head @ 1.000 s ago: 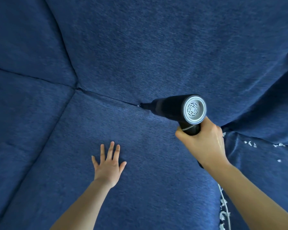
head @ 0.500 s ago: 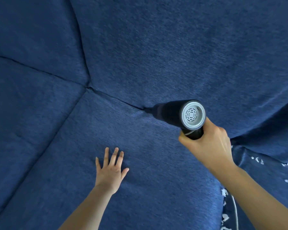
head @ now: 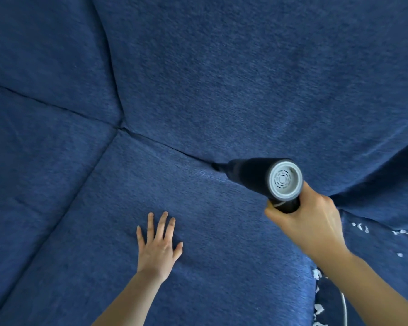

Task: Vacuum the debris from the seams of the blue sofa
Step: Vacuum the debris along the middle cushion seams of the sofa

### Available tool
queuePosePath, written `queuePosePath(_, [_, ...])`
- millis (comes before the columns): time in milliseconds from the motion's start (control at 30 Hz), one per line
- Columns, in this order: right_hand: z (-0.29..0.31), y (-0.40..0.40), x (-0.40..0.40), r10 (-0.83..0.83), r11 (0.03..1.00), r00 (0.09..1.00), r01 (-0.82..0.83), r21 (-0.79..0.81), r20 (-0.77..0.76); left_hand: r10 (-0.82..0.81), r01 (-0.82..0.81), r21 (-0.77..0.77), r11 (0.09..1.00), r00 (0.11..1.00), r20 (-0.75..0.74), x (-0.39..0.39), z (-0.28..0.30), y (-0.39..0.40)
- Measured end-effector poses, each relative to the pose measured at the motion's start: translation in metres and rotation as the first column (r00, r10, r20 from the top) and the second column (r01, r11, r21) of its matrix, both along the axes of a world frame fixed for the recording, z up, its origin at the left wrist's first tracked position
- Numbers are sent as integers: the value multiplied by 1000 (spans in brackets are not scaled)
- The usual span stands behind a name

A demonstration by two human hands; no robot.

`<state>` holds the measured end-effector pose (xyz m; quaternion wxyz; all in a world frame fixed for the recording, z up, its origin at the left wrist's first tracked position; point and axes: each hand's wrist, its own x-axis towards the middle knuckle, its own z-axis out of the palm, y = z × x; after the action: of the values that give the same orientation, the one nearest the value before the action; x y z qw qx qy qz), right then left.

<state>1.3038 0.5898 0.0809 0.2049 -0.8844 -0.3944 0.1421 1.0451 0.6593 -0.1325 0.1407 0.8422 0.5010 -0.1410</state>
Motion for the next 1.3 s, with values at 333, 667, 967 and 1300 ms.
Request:
queuePosePath(333, [-5,-27,21,-146,984,984,155,84,-105,-153,155,-15,988,983,98,77,-4,52])
queuePosePath(667, [-4,-47,46,-223,964,960,242,107,-169,-265,266,-25,964,963,41,143,-12,48])
queuePosePath(967, [-11,-60,57,-205,974,970,215,72,-132,-262,261,38,965,965,15,135,-19,35])
queuePosePath(1300, [-11,-89,77,-220,970,970,229,78,-104,-321,314,75,946,940,114,162,-13,24])
